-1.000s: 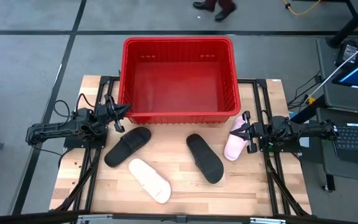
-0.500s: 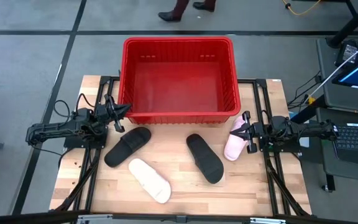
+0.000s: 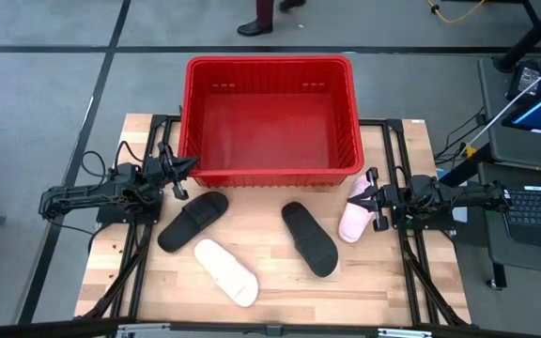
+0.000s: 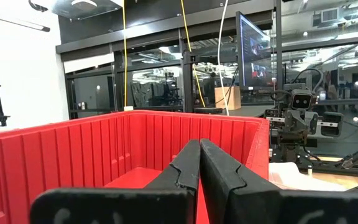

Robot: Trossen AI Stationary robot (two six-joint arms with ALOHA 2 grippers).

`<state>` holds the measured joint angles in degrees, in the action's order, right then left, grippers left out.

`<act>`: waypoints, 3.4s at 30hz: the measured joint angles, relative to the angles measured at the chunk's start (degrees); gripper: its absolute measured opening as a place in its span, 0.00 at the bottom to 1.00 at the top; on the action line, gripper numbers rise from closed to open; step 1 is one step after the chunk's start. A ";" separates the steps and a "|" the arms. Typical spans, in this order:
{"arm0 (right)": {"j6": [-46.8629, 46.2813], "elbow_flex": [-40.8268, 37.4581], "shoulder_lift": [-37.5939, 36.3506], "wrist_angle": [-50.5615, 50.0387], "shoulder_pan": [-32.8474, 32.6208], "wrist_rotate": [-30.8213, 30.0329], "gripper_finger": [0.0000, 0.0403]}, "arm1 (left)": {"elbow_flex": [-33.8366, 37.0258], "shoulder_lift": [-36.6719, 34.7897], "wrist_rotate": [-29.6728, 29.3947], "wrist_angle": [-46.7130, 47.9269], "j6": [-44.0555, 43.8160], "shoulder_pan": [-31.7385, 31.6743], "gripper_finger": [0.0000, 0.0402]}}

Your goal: Pick and place slides into bin

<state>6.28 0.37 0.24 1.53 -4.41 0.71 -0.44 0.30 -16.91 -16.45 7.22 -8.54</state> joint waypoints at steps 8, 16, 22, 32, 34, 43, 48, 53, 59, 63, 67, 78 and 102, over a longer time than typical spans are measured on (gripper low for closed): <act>0.00 0.01 0.00 0.01 0.00 0.00 0.03 | -0.01 0.00 0.02 0.00 0.00 -0.02 0.02; -0.01 0.01 0.00 0.00 0.00 0.00 0.03 | 0.00 0.00 0.01 -0.01 -0.01 0.00 0.01; 0.00 -0.01 -0.01 0.01 0.01 0.00 0.03 | -0.01 0.00 0.01 0.00 -0.01 -0.02 0.02; 0.00 0.00 -0.01 -0.01 -0.01 0.00 0.03 | -0.01 0.00 0.00 0.00 0.00 -0.02 0.02; 0.00 0.01 0.00 0.00 0.01 0.00 0.03 | 0.00 0.00 0.00 0.00 -0.01 -0.02 0.02; 0.00 -0.01 0.01 -0.01 -0.01 0.00 0.03 | 0.01 0.01 0.01 0.00 -0.01 -0.02 0.02; 0.00 0.00 0.00 0.01 0.00 0.00 0.03 | -0.01 0.02 0.02 0.00 0.00 -0.01 0.01; 0.00 -0.01 -0.01 0.01 -0.01 0.00 0.03 | -0.01 0.02 0.01 -0.01 0.00 -0.02 0.02; 0.00 -0.01 0.01 0.03 0.01 0.00 0.03 | -0.01 0.01 0.01 0.00 -0.01 0.00 0.01; 0.00 0.01 0.01 0.03 0.01 0.00 0.03 | -0.01 0.00 0.01 0.00 0.00 -0.01 0.02; -0.07 0.00 -0.01 0.03 0.01 0.00 0.03 | 0.02 0.02 0.02 0.00 0.00 -0.02 0.01; -7.44 0.00 0.01 0.00 -0.01 0.00 0.03 | 0.01 0.00 0.01 0.00 -0.01 -0.02 0.01; -7.46 0.01 0.01 0.26 -0.01 0.00 0.03 | -3.13 0.00 15.08 1.35 -5.44 -0.02 0.00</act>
<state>-1.18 0.38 0.25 1.79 -4.42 0.71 -3.57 0.30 -1.82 -15.09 1.78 -8.56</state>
